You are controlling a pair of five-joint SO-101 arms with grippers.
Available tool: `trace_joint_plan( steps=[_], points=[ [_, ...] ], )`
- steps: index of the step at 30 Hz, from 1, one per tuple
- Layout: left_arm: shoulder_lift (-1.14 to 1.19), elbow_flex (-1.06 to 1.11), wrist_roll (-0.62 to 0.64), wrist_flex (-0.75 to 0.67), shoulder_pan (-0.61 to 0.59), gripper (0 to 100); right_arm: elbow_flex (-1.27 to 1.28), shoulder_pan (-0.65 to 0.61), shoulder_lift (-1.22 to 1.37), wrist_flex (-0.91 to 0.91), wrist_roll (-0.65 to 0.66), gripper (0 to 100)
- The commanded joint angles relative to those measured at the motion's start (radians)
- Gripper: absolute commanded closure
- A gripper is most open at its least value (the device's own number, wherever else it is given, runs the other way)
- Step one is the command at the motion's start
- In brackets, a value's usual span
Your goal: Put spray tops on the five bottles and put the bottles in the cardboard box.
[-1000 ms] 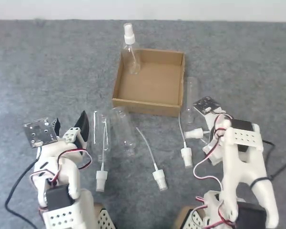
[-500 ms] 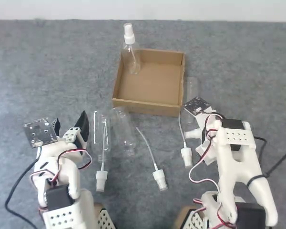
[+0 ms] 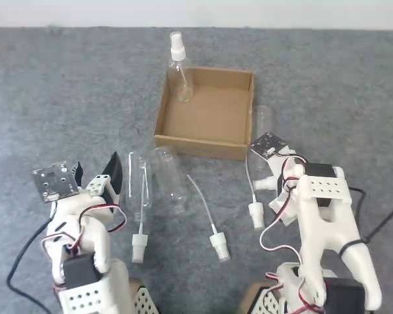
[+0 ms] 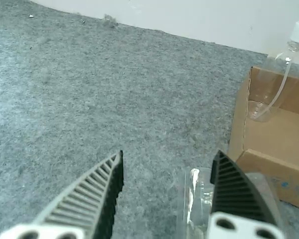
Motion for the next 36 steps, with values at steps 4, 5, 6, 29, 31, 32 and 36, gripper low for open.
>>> trace_joint_plan(
  steps=[4,5,6,29,31,32,36],
  points=[
    [0.011,-0.008,-0.012,0.008,-0.006,73,-0.048,-0.007,0.001,-0.010,0.058,72.1],
    [0.011,-0.008,-0.012,0.008,-0.006,73,-0.043,-0.007,0.001,-0.010,0.080,72.1],
    [0.011,-0.008,-0.012,0.008,-0.006,73,-0.041,-0.007,0.001,-0.010,0.094,72.1],
    [0.011,-0.007,-0.012,0.008,-0.006,73,0.031,-0.005,0.001,-0.142,0.155,80.1],
    [0.011,-0.007,-0.012,0.008,-0.006,73,0.032,-0.005,0.001,-0.142,0.155,80.1],
    [0.011,-0.007,-0.012,0.008,-0.006,73,0.032,-0.005,0.001,-0.140,0.155,80.1],
    [0.011,-0.007,-0.012,0.008,-0.006,73,0.032,-0.008,0.001,-0.105,0.178,79.9]
  ],
)
